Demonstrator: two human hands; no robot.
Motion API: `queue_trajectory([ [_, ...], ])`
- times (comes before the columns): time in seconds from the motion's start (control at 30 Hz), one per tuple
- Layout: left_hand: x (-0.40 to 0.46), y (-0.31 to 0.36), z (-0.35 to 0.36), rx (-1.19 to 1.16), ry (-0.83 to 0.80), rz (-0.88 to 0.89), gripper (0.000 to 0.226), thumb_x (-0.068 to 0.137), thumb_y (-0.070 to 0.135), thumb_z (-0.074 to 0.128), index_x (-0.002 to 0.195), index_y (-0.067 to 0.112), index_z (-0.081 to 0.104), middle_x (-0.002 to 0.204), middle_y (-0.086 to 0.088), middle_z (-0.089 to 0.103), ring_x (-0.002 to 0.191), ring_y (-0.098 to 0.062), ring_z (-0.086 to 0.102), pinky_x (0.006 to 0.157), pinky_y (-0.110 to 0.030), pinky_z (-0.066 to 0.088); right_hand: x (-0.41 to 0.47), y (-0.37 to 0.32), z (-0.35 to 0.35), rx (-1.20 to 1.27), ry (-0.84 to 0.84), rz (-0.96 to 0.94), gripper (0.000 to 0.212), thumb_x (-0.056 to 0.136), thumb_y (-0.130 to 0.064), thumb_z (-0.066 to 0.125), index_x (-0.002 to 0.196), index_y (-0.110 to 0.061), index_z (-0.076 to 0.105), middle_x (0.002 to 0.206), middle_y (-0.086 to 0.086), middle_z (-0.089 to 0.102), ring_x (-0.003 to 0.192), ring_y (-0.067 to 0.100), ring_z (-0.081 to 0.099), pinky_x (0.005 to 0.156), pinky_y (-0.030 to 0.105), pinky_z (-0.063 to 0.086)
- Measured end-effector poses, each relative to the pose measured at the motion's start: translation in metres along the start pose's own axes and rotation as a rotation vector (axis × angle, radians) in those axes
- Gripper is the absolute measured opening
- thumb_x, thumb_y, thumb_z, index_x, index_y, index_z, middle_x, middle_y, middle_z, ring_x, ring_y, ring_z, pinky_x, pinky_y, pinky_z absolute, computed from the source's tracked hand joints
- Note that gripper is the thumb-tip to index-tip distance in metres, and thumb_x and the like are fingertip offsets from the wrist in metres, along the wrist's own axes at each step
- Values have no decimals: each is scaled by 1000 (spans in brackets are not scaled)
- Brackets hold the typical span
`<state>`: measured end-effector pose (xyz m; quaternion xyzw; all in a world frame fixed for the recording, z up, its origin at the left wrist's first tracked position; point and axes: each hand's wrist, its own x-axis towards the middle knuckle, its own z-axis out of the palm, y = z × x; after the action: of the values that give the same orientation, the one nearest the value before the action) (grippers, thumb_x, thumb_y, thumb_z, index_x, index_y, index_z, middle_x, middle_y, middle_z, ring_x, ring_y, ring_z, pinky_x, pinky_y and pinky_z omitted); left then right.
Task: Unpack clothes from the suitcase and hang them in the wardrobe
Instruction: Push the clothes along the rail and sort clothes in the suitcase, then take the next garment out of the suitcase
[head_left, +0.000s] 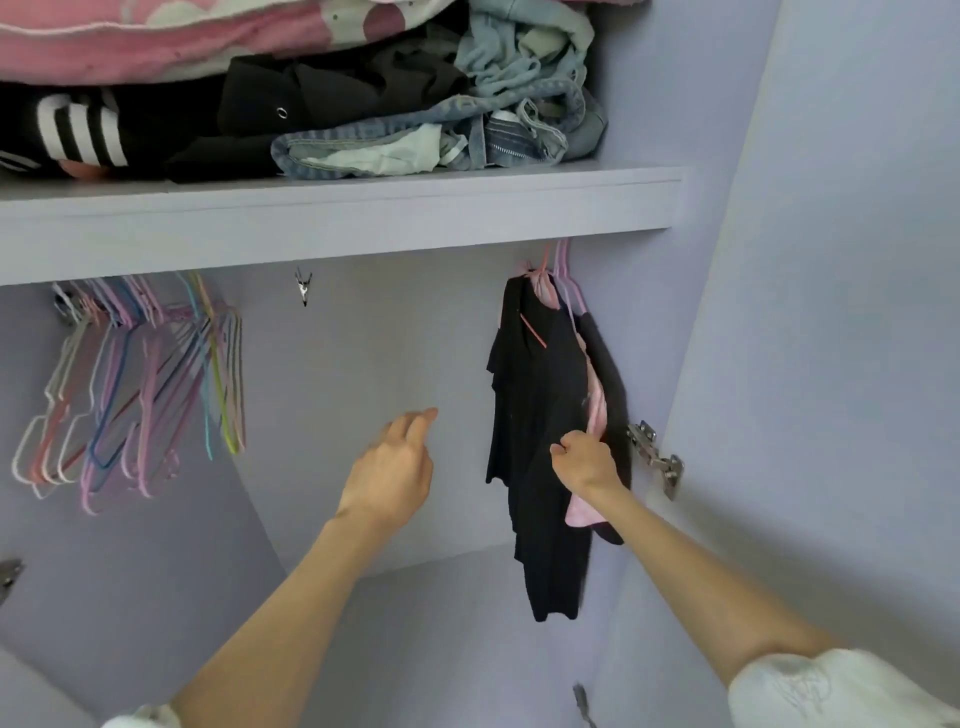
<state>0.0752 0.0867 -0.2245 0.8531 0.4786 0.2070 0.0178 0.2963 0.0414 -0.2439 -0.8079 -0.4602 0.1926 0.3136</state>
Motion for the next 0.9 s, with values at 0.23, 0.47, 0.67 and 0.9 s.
queue_trajectory([
  [0.23,-113,11,49,-129,-351,-17,36,97,15,35,130,16,49,124,-8,57,107,-31,56,87,-38,47,-130,64,63,-237,-265,3,28,97,-22,40,101,-4,61,109,11,65,103,28,59,82,30,44],
  [0.47,-230,41,99,-230,-681,-15,28,96,22,42,119,22,58,114,0,64,105,-22,59,92,-33,47,-259,151,89,-164,-472,201,30,96,-20,41,119,-9,58,131,5,55,127,24,44,96,26,38],
  [0.67,-292,86,136,-201,-887,46,24,94,28,44,112,31,59,107,2,65,100,-18,59,92,-36,47,-337,230,81,-110,-512,393,31,95,-22,42,120,-14,58,128,4,56,117,21,52,97,32,44],
  [0.9,-331,194,176,-157,-1080,224,29,97,24,39,120,26,57,119,3,61,104,-16,58,91,-29,45,-393,337,26,-61,-467,589,29,93,-11,36,72,-7,56,75,10,56,85,25,54,68,32,41],
])
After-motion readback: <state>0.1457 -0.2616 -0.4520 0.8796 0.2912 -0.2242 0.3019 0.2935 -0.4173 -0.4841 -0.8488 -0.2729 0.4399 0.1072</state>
